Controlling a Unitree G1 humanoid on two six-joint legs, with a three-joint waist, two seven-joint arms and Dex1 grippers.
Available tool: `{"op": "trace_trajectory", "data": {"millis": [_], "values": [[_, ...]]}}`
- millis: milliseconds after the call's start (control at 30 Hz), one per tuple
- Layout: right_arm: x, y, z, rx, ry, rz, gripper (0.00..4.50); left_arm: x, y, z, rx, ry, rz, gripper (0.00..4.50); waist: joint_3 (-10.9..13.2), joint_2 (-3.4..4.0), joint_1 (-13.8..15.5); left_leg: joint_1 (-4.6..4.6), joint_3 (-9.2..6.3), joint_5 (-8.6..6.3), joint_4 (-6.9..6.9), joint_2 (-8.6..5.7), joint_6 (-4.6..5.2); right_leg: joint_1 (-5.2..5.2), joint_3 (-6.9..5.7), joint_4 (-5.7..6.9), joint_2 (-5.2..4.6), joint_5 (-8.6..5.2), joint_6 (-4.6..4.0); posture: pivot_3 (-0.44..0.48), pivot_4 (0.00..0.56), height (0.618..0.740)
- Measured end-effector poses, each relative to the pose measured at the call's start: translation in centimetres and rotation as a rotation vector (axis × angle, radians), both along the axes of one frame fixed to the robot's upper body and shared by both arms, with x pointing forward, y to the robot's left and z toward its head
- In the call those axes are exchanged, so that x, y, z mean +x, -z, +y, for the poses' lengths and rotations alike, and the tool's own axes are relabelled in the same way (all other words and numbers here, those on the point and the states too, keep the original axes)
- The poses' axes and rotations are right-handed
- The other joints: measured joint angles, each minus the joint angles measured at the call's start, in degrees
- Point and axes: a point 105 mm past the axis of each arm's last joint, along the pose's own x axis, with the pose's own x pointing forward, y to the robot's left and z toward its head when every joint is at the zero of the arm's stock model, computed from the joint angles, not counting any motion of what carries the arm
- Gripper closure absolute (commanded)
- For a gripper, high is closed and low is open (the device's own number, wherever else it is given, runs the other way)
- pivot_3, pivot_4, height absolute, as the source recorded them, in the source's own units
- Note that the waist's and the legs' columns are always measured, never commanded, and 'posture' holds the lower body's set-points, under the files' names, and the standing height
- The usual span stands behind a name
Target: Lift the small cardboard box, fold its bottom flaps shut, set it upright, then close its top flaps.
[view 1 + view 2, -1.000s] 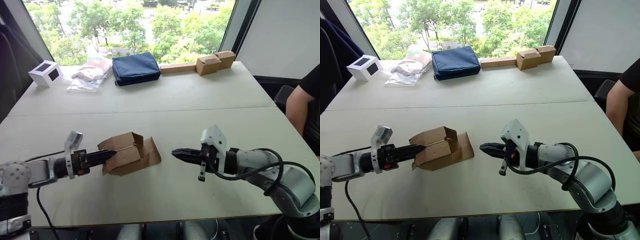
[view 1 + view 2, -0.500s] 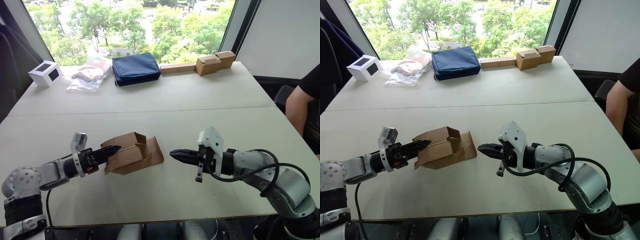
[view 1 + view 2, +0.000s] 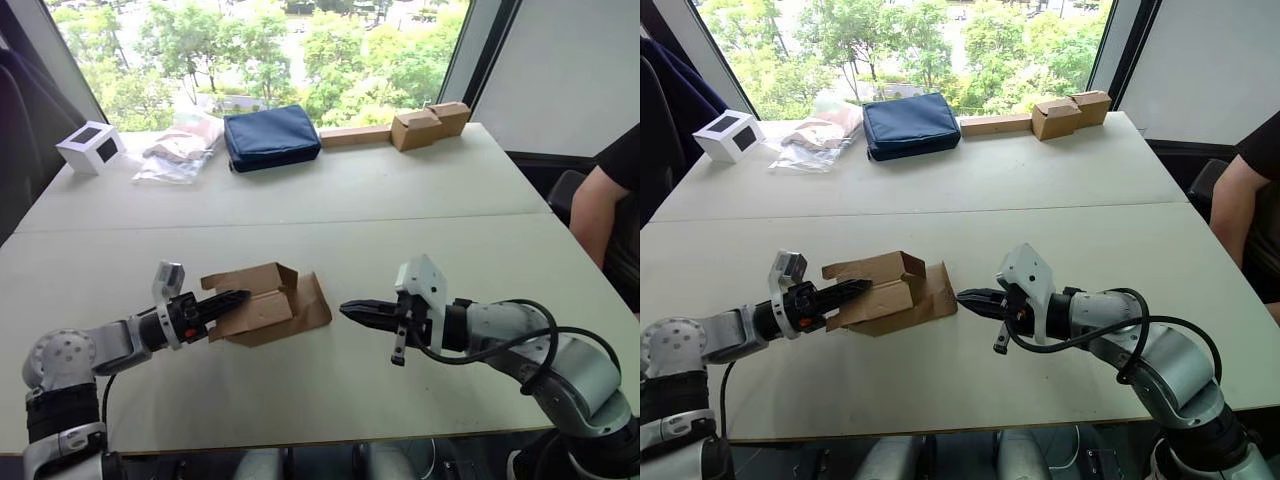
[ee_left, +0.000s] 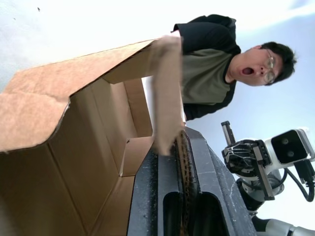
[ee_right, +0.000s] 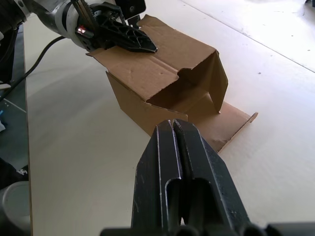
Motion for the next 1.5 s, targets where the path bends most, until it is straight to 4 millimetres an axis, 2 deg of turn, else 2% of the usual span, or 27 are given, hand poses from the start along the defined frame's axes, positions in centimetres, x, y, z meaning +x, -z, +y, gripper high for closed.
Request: {"op": "trace_trajectory", "data": {"millis": [167, 300, 433, 533, 700, 833, 933, 1033, 1367, 1500], "values": [[0.3, -1.3, -0.2, 0.09, 0.021, 0.024, 4.5, 0.4, -1.7, 0.2, 0.097, -0.012, -0.168, 4.47, 0.02, -0.03, -0.03, 0.0, 0.0, 0.01, -0.01, 0.02, -0.01, 0.01, 0.01, -0.03, -0.03, 0.0, -0.01, 0.0, 0.15, 0.737], [2.3, -4.4, -0.8, 0.222, 0.085, -0.018, 4.5, 1.6, -4.2, -0.3, 0.204, -0.001, -0.408, 4.47, 0.02, -0.02, 0.09, 0.0, 0.0, 0.01, -0.03, 0.01, -0.03, 0.0, 0.0, -0.06, -0.05, -0.02, -0.03, 0.0, 0.15, 0.737], [5.5, -6.4, -0.6, 0.335, 0.197, -0.049, 4.5, 3.2, -8.7, -1.3, 0.268, 0.058, -0.661, 4.47, 0.03, -0.04, 0.02, -0.05, 0.01, 0.01, -0.03, 0.0, -0.03, 0.0, -0.03, -0.13, -0.04, -0.01, -0.02, 0.0, 0.15, 0.737], [7.8, -8.8, -0.1, 0.468, 0.293, -0.091, 4.5, 3.7, -11.8, -3.2, 0.304, 0.151, -0.844, 4.47, 0.02, 0.0, -0.12, -0.04, 0.05, 0.04, -0.06, -0.03, -0.08, -0.05, -0.03, -0.09, 0.0, 0.0, 0.0, 0.0, 0.15, 0.737], [9.5, -10.7, 0.4, 0.55, 0.362, -0.134, 4.5, 4.5, -14.6, -4.6, 0.278, 0.24, -0.981, 4.47, 0.03, -0.01, -0.3, -0.13, 0.14, 0.08, -0.02, -0.04, -0.12, -0.16, -0.04, 0.02, 0.21, 0.01, 0.01, 0.0, 0.15, 0.737], [9.9, -11.6, 0.1, 0.594, 0.377, -0.146, 4.5, 4.9, -16.6, -5.2, 0.206, 0.293, -1.024, 4.47, 0.03, -0.01, -0.33, -0.11, 0.13, 0.01, 0.01, -0.03, 0.03, -0.17, -0.05, 0.12, 0.28, 0.01, 0.02, 0.0, 0.15, 0.737], [9.1, -12.2, 0.4, 0.624, 0.347, -0.152, 4.5, 4.8, -17.2, -5.8, 0.168, 0.335, -1.046, 4.47, 0.03, 0.0, -0.4, -0.11, 0.13, 0.0, 0.01, -0.02, 0.05, -0.16, -0.04, 0.14, 0.3, 0.01, 0.02, 0.0, 0.15, 0.737], [8.2, -12.4, 0.7, 0.634, 0.322, -0.161, 4.5, 4.8, -17.0, -6.0, 0.139, 0.354, -1.038, 4.47, 0.03, 0.0, -0.46, -0.11, 0.13, 0.0, 0.01, -0.02, 0.05, -0.16, -0.04, 0.14, 0.31, 0.01, 0.02, 0.0, 0.15, 0.737], [6.8, -11.8, 2.0, 0.629, 0.248, -0.118, 4.5, 4.5, -17.0, -6.2, 0.103, 0.391, -1.019, 4.47, 0.03, 0.0, -0.49, -0.11, 0.12, 0.0, 0.03, 0.02, 0.05, -0.17, -0.04, 0.15, 0.35, 0.01, 0.02, 0.0, 0.15, 0.737], [6.4, -11.7, 2.7, 0.629, 0.205, -0.105, 4.5, 3.7, -17.3, -6.6, 0.079, 0.44, -1.015, 4.47, 0.04, -0.01, -0.51, -0.11, 0.12, 0.0, 0.03, 0.02, 0.05, -0.16, -0.04, 0.16, 0.35, 0.01, 0.02, 0.0, 0.15, 0.737]]}}
